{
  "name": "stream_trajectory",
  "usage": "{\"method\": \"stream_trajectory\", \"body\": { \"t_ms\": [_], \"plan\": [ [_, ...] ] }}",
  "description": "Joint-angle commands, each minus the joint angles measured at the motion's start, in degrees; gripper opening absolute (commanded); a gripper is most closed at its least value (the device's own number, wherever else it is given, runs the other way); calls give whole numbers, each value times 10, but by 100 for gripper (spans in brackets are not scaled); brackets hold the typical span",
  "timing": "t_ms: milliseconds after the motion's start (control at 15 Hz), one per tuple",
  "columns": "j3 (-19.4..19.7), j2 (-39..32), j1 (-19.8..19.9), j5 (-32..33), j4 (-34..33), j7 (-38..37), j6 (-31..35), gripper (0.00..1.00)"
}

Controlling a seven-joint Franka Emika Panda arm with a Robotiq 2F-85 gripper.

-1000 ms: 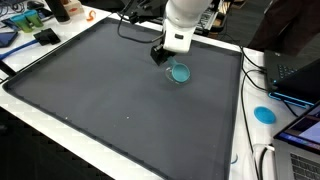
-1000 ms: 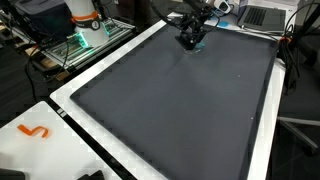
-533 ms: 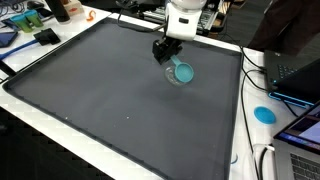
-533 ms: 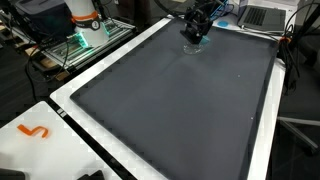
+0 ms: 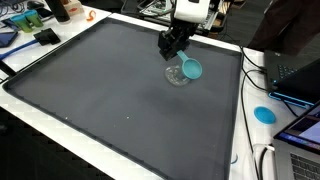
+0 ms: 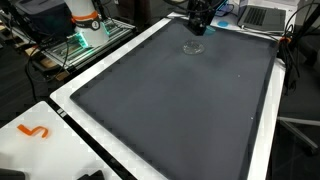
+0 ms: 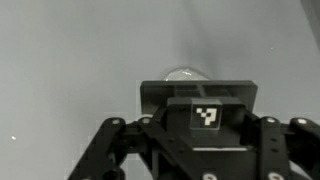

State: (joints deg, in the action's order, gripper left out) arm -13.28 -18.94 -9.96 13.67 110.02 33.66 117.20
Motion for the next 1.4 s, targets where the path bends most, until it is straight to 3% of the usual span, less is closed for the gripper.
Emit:
{"method": "stream_trajectory", "body": {
  "t_ms": [0,667,1333],
  "plan": [
    [-4,35,-10,-5,28,-41,7,31],
    [-14,68,-59,45,36,-149,-13,31],
    [-21,46,-107,96,15,-267,-29,31]
  ]
}}
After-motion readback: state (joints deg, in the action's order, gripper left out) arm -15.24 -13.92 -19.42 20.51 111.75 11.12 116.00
